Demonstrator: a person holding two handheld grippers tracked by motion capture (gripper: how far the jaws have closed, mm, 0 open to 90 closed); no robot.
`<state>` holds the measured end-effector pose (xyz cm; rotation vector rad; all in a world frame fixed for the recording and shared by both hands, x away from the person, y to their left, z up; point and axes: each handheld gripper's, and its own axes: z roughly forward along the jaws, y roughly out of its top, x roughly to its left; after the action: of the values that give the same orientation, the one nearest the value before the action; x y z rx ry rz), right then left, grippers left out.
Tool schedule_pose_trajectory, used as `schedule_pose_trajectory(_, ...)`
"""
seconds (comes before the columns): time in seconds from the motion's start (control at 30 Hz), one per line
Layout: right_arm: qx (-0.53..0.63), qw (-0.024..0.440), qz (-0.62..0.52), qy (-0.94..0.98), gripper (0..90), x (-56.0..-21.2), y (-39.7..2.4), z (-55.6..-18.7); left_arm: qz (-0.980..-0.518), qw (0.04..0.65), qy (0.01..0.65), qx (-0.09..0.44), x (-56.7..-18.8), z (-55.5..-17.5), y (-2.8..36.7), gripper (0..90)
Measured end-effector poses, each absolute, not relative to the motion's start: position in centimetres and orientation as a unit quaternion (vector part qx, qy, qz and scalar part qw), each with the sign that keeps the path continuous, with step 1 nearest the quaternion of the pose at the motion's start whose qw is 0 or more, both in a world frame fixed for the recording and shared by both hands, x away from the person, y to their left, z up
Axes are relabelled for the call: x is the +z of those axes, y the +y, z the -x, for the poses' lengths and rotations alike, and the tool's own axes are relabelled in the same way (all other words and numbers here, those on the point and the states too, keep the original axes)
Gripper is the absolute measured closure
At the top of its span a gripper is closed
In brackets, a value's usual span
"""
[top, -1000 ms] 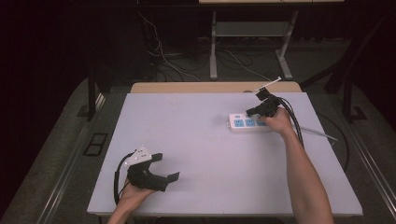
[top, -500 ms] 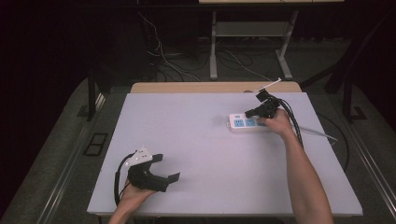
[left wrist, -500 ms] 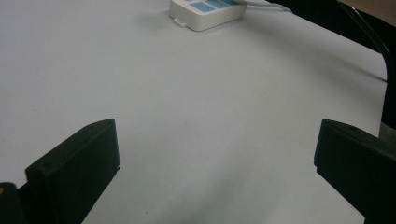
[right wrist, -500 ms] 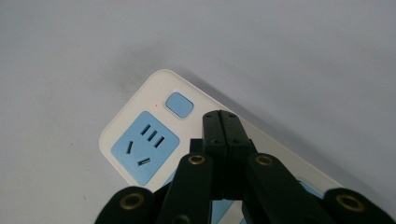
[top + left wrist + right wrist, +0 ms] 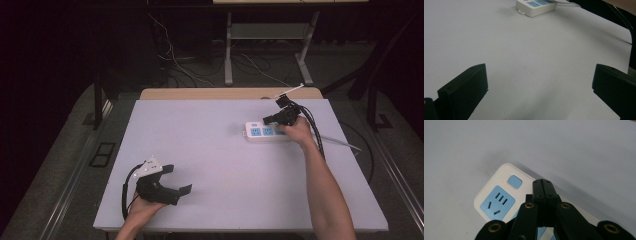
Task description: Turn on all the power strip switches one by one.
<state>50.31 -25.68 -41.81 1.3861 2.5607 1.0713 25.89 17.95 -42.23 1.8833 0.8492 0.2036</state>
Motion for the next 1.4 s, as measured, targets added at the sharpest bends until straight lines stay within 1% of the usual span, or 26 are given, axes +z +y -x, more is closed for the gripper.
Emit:
schedule_pose_trajectory(0.03, 0.345, 0.024, -0.443, 0.827, 90.0, -41.9, -25.6, -50.2, -0.781, 0.508, 0.352, 0.084, -42.2, -25.9, 17.9, 0.0)
schedule_pose_trajectory(0.07, 0.352, 0.014, -0.441, 0.826, 90.0, -42.1, -25.5, -50.1, -0.782, 0.509, 0.351, 0.084, -42.2, -25.8, 17.8, 0.0)
schedule_pose_trajectory(0.1, 0.352, 0.014, -0.441, 0.826, 90.0, -42.1, -25.5, -50.1, -0.782, 0.509, 0.351, 0.084, -42.2, -25.8, 17.8, 0.0)
schedule_pose_trajectory(0.27, 0.365, 0.026, -0.445, 0.817, 90.0, -42.4, -25.5, -50.0, -0.782, 0.508, 0.352, 0.085, -42.2, -25.8, 17.9, 0.0)
schedule_pose_trajectory(0.57, 0.367, 0.030, -0.444, 0.817, 90.0, -42.6, -25.6, -49.8, -0.782, 0.508, 0.352, 0.085, -42.2, -25.8, 18.0, 0.0)
schedule_pose_trajectory(0.7, 0.343, 0.050, -0.433, 0.832, 90.0, -42.1, -24.9, -49.7, -0.781, 0.509, 0.353, 0.084, -42.2, -25.9, 18.0, 0.0)
schedule_pose_trajectory(0.8, 0.348, 0.042, -0.436, 0.829, 90.0, -42.0, -25.0, -49.8, -0.781, 0.509, 0.353, 0.084, -42.2, -25.9, 18.0, 0.0)
schedule_pose_trajectory(1.03, 0.346, 0.042, -0.435, 0.830, 90.0, -41.5, -24.8, -49.9, -0.781, 0.509, 0.353, 0.083, -42.2, -25.9, 18.0, 0.0)
schedule_pose_trajectory(1.4, 0.350, 0.057, -0.430, 0.830, 90.0, -39.1, -25.7, -49.6, -0.780, 0.510, 0.353, 0.083, -42.1, -25.8, 18.0, 0.0)
